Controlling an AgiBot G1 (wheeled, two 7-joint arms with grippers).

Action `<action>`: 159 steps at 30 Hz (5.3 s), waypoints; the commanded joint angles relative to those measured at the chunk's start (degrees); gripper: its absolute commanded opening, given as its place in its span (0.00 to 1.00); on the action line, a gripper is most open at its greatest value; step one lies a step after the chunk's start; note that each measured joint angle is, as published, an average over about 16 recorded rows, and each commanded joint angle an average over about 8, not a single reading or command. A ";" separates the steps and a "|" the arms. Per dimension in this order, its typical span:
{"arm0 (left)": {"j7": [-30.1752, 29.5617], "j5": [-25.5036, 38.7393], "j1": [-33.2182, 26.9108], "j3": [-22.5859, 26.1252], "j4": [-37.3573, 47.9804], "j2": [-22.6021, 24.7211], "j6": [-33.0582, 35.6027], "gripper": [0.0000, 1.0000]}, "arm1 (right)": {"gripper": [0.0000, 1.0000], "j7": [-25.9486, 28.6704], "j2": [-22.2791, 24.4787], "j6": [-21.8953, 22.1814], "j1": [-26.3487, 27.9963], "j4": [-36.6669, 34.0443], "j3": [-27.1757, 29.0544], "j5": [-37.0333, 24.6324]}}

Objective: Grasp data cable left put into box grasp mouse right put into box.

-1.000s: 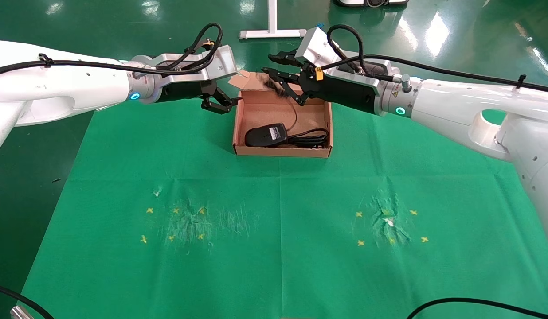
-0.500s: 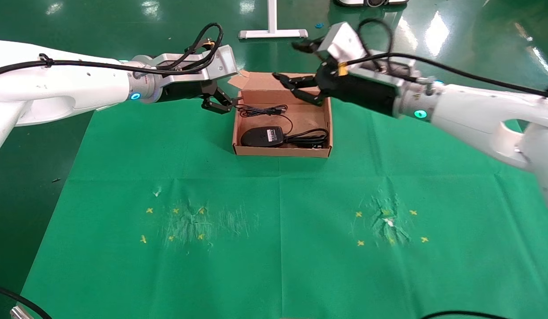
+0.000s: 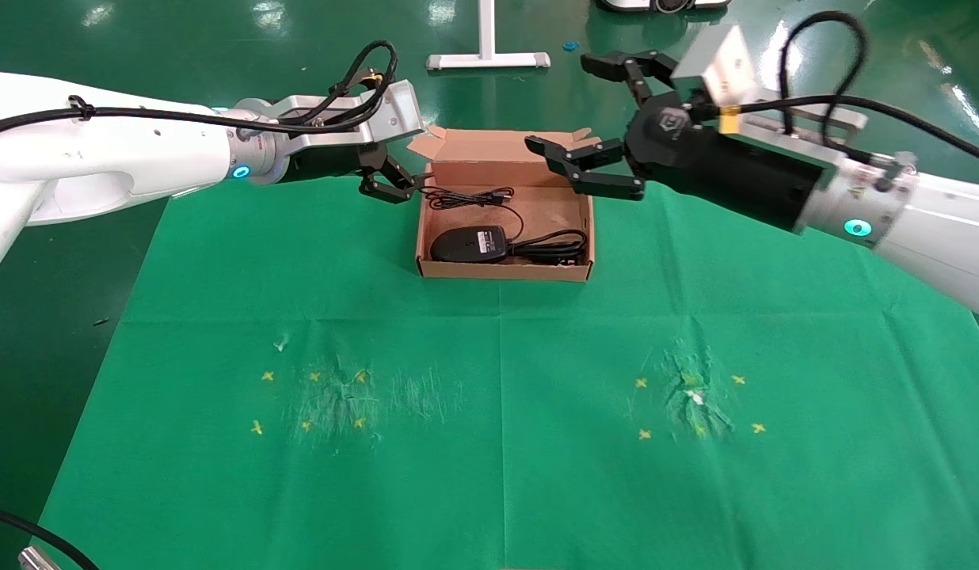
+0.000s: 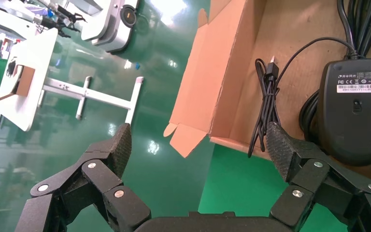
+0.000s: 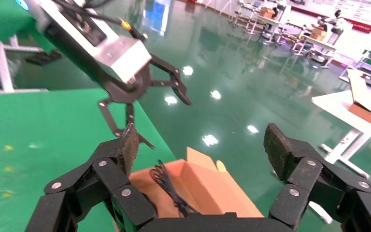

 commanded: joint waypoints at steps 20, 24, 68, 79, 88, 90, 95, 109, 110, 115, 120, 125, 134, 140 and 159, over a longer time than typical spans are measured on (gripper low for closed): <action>-8.82 -9.91 13.26 -14.96 -15.15 -11.09 14.76 1.00 | 1.00 19.00 14.34 -8.19 -12.85 24.42 1.11 10.11; -10.68 -12.01 16.06 -18.11 -18.35 -13.43 17.87 1.00 | 1.00 22.62 17.07 -9.76 -15.30 29.08 1.33 12.04; -27.35 -31.17 41.57 -46.93 -47.53 -34.73 46.31 1.00 | 1.00 34.26 26.00 -14.83 -23.25 44.22 1.92 18.43; -27.02 -30.61 40.84 -46.07 -46.67 -34.13 45.46 1.00 | 1.00 34.22 25.94 -14.81 -23.20 44.07 1.90 18.37; -26.91 -30.36 40.56 -45.77 -46.34 -33.91 45.13 1.00 | 1.00 34.19 25.91 -14.79 -23.16 44.02 1.90 18.33; -26.90 -30.32 40.53 -45.72 -46.30 -33.88 45.09 1.00 | 1.00 34.19 25.91 -14.78 -23.15 44.01 1.90 18.33; -26.88 -30.28 40.46 -45.64 -46.21 -33.83 45.01 1.00 | 1.00 34.18 25.89 -14.76 -23.14 43.99 1.90 18.31; -26.82 -30.20 40.38 -45.53 -46.12 -33.76 44.93 1.00 | 1.00 34.18 25.88 -14.75 -23.12 43.96 1.90 18.29; -26.81 -30.20 40.38 -45.53 -46.12 -33.76 44.93 1.00 | 1.00 34.18 25.88 -14.75 -23.12 43.96 1.90 18.29; -26.80 -30.16 40.36 -45.51 -46.10 -33.74 44.91 1.00 | 1.00 34.18 25.88 -14.75 -23.12 43.96 1.90 18.29; -26.80 -30.15 40.34 -45.49 -46.08 -33.73 44.89 1.00 | 1.00 34.18 25.88 -14.75 -23.12 43.96 1.90 18.29; -26.80 -30.14 40.32 -45.47 -46.06 -33.72 44.87 1.00 | 1.00 34.18 25.88 -14.75 -23.12 43.96 1.90 18.29; -26.80 -30.14 40.32 -45.46 -46.06 -33.72 44.85 1.00 | 1.00 34.18 25.88 -14.75 -23.12 43.96 1.90 18.29; -26.80 -30.14 40.32 -45.46 -46.06 -33.72 44.85 1.00 | 1.00 34.18 25.88 -14.75 -23.12 43.96 1.90 18.29; -26.80 -30.15 40.32 -45.46 -46.06 -33.72 44.85 1.00 | 1.00 34.18 25.88 -14.75 -23.12 43.96 1.90 18.29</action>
